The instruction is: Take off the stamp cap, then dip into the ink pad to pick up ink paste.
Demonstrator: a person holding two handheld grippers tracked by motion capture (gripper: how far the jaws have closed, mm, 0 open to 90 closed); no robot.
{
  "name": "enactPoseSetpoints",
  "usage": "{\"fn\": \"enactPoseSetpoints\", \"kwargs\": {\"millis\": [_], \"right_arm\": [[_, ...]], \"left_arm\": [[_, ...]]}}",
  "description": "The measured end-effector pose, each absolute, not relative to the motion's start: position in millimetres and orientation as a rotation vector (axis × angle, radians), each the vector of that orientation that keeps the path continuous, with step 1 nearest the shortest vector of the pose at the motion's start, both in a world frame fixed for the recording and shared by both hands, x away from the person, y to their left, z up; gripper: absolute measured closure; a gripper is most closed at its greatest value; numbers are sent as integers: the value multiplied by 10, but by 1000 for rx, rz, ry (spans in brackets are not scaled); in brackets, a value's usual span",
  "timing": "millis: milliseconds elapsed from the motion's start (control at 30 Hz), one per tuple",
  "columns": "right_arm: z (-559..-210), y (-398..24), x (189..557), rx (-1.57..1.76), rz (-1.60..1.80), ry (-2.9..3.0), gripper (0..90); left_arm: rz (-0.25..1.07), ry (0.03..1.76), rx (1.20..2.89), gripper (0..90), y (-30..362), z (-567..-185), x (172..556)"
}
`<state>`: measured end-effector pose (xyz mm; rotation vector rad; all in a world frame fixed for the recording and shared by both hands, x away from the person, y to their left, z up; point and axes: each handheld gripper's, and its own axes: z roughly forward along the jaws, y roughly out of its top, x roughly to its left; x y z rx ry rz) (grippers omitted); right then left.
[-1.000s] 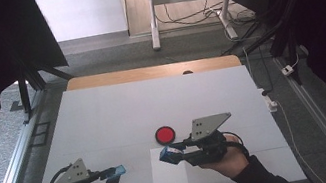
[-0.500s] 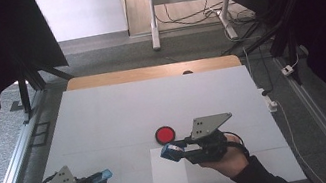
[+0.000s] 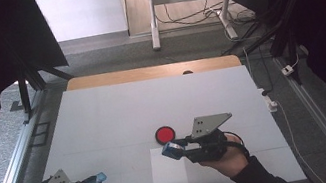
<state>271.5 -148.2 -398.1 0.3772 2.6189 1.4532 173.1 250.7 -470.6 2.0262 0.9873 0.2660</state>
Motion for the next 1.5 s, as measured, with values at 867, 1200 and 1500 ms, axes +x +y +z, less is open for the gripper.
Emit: {"fn": "enactPoseSetpoints", "kwargs": {"millis": [867, 1200, 1500], "right_arm": [[-4071, -1478, 2843, 496, 1384, 2636, 713], [-4141, -1456, 2989, 595, 1312, 2620, 713], [-4228, -1377, 3150, 601, 1255, 2619, 713]], "left_arm": [[269, 1003, 2034, 683, 2523, -4727, 1715], [290, 998, 2031, 684, 2539, -4723, 1701], [280, 993, 2034, 683, 2541, -4726, 1707]]}}
